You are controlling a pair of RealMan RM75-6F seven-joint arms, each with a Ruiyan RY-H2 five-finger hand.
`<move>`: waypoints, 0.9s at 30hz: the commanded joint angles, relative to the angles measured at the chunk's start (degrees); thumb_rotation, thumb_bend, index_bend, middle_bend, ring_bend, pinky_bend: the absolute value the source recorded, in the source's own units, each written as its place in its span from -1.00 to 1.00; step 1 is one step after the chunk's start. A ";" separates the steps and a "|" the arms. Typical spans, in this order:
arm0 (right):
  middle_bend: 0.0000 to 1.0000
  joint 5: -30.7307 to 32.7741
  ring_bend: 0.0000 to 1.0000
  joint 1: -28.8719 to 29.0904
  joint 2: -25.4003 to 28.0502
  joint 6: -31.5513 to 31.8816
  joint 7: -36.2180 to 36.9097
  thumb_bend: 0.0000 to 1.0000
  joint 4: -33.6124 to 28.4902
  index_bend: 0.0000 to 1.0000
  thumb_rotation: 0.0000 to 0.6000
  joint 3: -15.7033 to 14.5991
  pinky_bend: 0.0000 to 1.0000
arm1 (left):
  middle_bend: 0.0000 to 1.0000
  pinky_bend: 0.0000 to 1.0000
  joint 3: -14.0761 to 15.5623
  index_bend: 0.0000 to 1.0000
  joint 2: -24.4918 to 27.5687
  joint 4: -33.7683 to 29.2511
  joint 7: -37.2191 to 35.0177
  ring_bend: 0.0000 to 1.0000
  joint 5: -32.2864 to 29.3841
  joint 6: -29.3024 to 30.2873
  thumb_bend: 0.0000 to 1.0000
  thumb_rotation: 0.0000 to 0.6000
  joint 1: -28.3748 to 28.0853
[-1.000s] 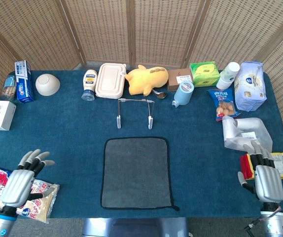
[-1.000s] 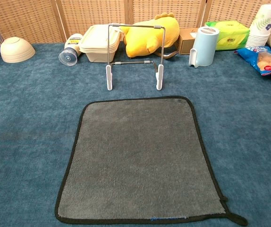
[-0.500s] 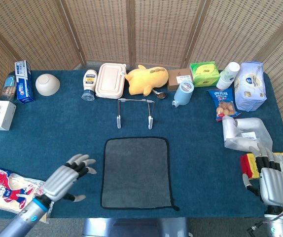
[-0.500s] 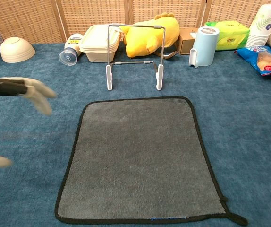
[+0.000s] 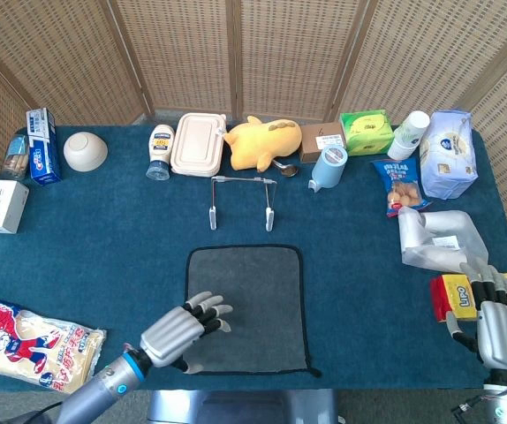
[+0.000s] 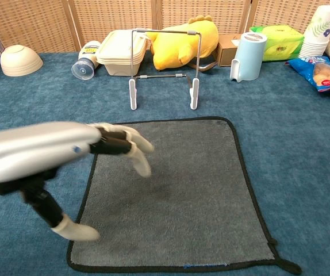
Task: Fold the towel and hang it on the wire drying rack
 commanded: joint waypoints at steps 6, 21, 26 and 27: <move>-0.92 0.34 -1.00 -0.47 0.26 0.02 1.71 -0.30 1.06 -0.77 1.00 0.06 -1.00 | -0.73 -1.00 1.20 -0.53 -8.21 3.01 6.50 -0.98 -4.33 -0.37 -0.81 1.00 -1.53; -0.92 0.54 -1.00 -1.31 0.57 0.08 4.31 -0.30 2.73 -0.77 1.00 0.04 -1.00 | -0.73 -1.00 3.17 -0.55 -17.44 7.34 12.78 -1.00 -8.70 3.97 -0.81 1.00 -1.16; -0.92 0.71 -1.00 -1.47 0.64 0.05 4.89 -0.30 3.12 -0.77 1.00 0.14 -1.00 | -0.73 -1.00 3.14 -0.55 -19.53 8.53 13.77 -1.00 -9.99 4.18 -0.81 1.00 -1.54; -0.92 0.75 -1.00 -1.52 0.69 0.03 5.07 -0.30 3.22 -0.77 1.00 0.14 -1.00 | -0.73 -1.00 3.03 -0.55 -19.94 8.86 14.03 -1.00 -10.35 4.21 -0.81 1.00 -1.66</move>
